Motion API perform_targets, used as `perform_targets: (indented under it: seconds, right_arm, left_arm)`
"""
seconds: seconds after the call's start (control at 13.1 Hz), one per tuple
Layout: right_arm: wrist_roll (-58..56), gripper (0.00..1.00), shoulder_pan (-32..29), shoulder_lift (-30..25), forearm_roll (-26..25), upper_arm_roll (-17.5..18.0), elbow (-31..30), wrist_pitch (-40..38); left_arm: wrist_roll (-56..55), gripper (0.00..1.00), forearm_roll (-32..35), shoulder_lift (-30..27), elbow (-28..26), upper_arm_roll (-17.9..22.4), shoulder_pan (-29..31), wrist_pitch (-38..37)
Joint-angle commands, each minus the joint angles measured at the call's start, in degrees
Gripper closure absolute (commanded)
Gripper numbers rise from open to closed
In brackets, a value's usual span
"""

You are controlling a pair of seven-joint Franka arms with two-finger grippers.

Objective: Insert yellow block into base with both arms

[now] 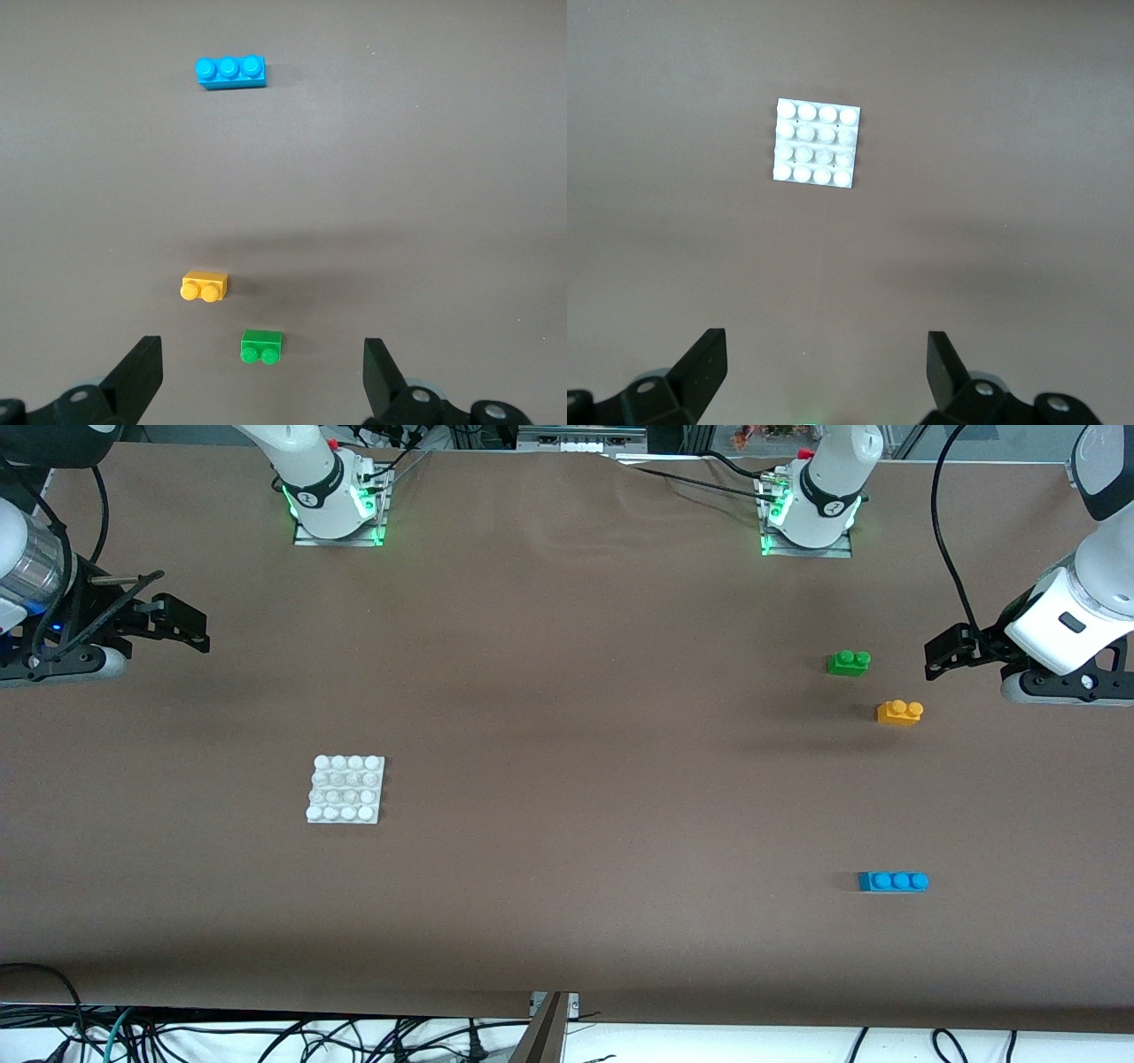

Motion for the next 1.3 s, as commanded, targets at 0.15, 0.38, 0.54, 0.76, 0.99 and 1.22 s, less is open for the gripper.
perform_targets:
  seconds: [0.15, 0.38, 0.54, 0.76, 0.99, 1.22]
  right_arm:
    - [-0.72, 0.0, -0.13, 0.27, 0.3, 0.18, 0.87, -0.33]
    - [-0.72, 0.0, -0.13, 0.27, 0.21, 0.18, 0.87, -0.15]
    - [-0.72, 0.0, -0.13, 0.27, 0.04, 0.18, 0.87, -0.06]
    - [-0.72, 0.0, -0.13, 0.27, -0.05, 0.18, 0.87, 0.02]
    - [-0.72, 0.0, -0.13, 0.27, -0.32, 0.18, 0.87, 0.37]
    - [-0.72, 0.0, -0.13, 0.27, -0.32, 0.18, 0.87, 0.73]
  left_arm:
    - [0.23, 0.0, -1.84, -0.08, 0.4, 0.22, 0.04, -0.52]
    - [0.23, 0.0, -1.84, -0.08, 0.4, 0.22, 0.04, -0.52]
    - [0.23, 0.0, -1.84, -0.08, 0.4, 0.22, 0.04, -0.52]
    - [0.23, 0.0, -1.84, -0.08, 0.4, 0.22, 0.04, -0.52]
    - [0.23, 0.0, -1.84, -0.08, 0.4, 0.22, 0.04, -0.52]
    - [0.23, 0.0, -1.84, -0.08, 0.4, 0.22, 0.04, -0.52]
